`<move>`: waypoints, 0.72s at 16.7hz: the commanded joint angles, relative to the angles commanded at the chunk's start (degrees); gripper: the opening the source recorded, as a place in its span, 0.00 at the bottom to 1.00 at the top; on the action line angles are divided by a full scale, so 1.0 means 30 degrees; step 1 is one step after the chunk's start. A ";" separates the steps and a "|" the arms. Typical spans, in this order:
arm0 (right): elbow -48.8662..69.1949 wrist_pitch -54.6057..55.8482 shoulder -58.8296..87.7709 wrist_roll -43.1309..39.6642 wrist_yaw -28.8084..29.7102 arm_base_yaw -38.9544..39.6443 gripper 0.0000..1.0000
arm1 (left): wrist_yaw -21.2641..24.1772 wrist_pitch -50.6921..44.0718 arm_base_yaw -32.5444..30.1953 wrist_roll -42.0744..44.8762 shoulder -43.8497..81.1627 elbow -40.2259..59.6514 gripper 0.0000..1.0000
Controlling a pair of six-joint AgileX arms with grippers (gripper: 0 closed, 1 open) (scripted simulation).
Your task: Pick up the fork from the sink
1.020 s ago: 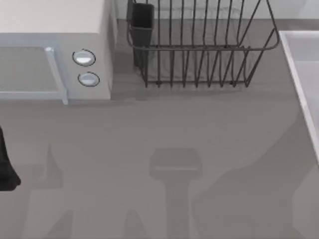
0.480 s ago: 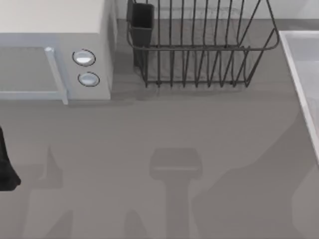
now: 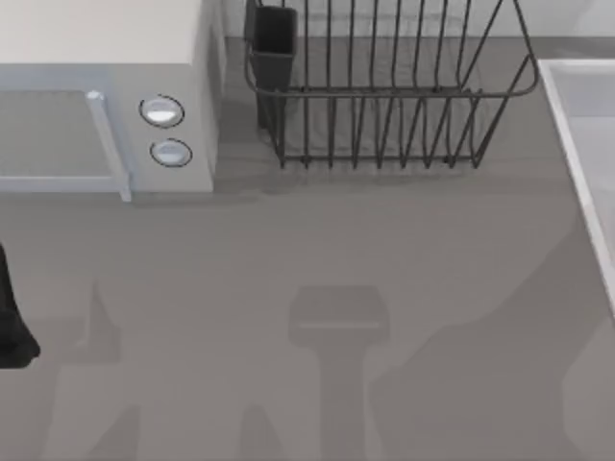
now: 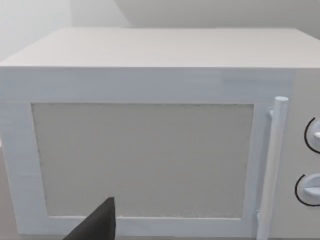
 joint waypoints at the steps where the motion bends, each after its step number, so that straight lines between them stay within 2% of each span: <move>1: 0.0041 -0.0050 -0.0014 -0.0001 0.0000 -0.0001 0.00 | 0.0000 0.0000 0.0000 0.0000 0.0000 0.0000 1.00; 4: 0.1011 -0.1389 -0.0430 -0.0026 -0.0008 -0.0022 0.00 | 0.0000 0.0000 0.0000 0.0000 0.0000 0.0000 1.00; 12: 0.5244 -0.8485 -0.3076 -0.0070 -0.0041 -0.0040 0.00 | 0.0000 0.0000 0.0000 0.0000 0.0000 0.0000 1.00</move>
